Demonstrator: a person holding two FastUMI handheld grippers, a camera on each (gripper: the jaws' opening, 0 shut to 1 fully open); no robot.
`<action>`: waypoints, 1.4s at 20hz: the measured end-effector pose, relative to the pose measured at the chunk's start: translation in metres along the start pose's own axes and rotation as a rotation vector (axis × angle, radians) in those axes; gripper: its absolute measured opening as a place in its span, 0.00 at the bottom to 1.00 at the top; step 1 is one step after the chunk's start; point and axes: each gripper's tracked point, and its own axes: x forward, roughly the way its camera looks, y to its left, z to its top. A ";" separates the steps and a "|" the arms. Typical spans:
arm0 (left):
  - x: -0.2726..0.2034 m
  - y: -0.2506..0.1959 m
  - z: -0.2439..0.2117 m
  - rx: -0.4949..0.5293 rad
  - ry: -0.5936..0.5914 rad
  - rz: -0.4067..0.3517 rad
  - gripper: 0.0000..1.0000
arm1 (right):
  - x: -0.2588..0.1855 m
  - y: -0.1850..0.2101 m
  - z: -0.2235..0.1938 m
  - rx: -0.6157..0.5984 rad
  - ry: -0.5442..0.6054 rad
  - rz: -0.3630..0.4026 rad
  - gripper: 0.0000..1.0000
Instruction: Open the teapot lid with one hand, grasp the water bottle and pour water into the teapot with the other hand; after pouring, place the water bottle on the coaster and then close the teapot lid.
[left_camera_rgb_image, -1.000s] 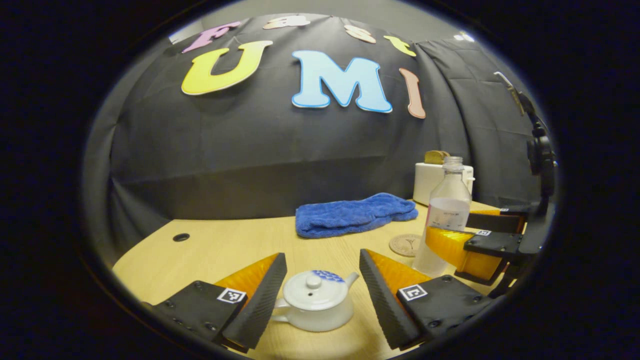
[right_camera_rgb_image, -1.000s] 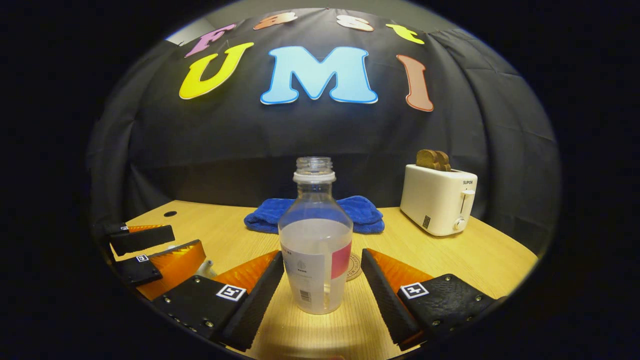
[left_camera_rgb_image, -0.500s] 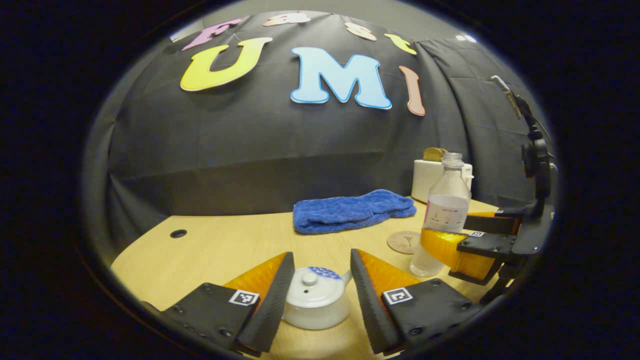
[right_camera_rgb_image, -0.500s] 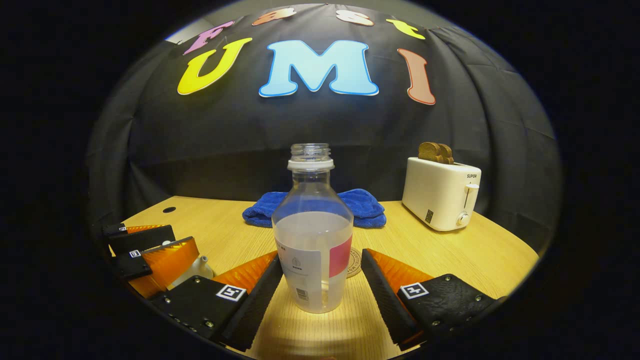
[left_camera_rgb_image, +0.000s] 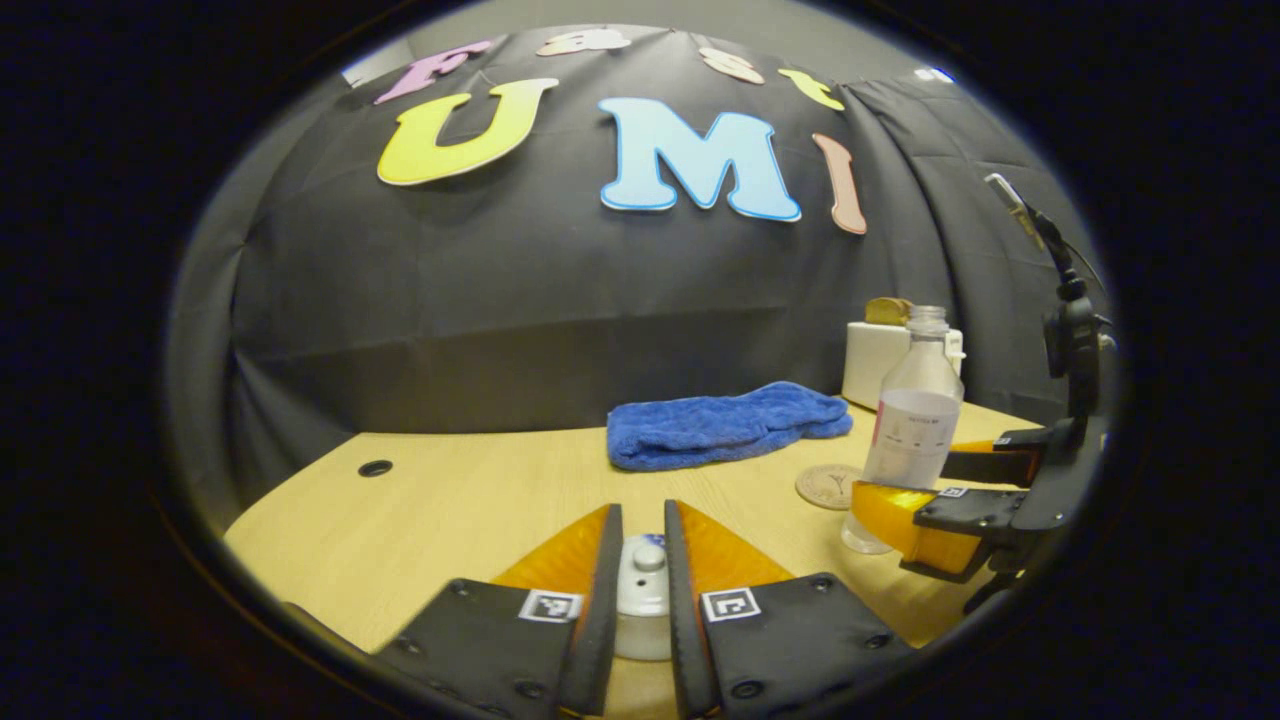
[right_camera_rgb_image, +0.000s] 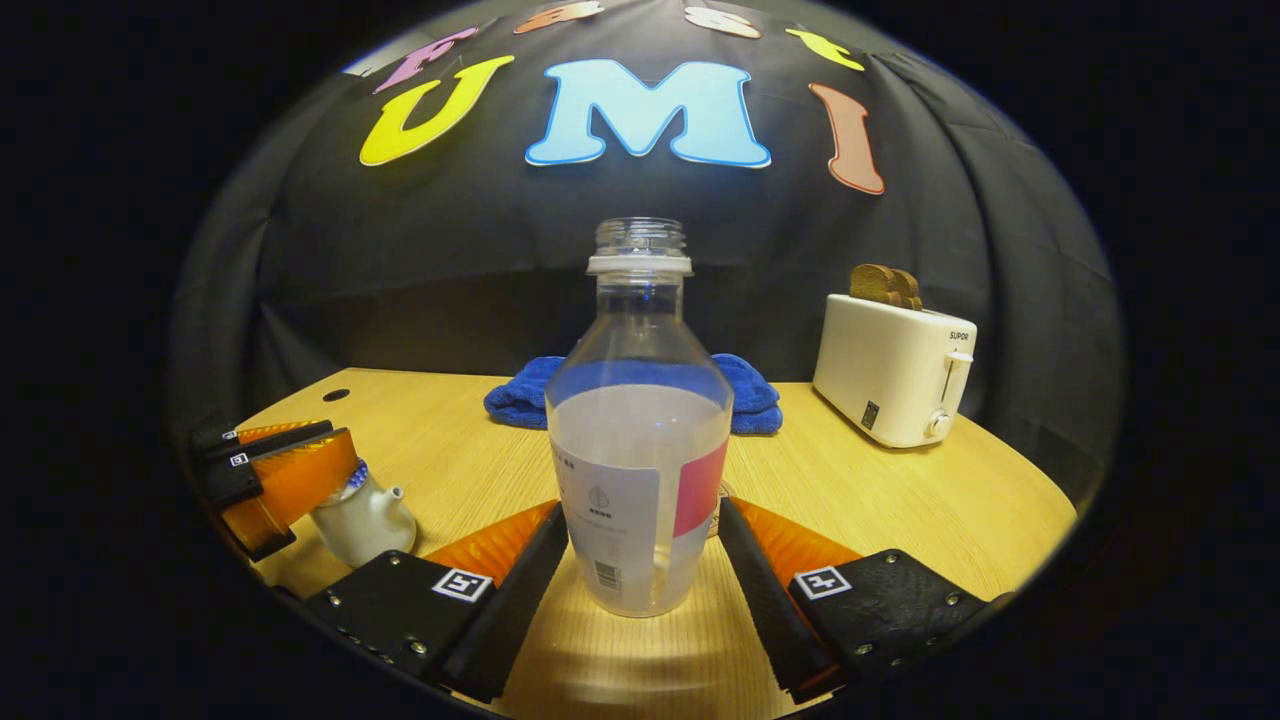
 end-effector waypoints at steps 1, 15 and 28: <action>-0.003 -0.001 -0.004 0.005 0.004 0.001 0.18 | 0.000 0.002 0.000 0.002 -0.001 0.006 0.94; -0.007 0.006 0.004 -0.080 -0.063 -0.010 0.12 | -0.002 0.001 0.002 -0.015 -0.009 0.016 0.76; -0.037 0.021 0.044 -0.134 -0.180 -0.022 0.12 | -0.023 0.007 0.028 -0.179 -0.121 -0.059 0.75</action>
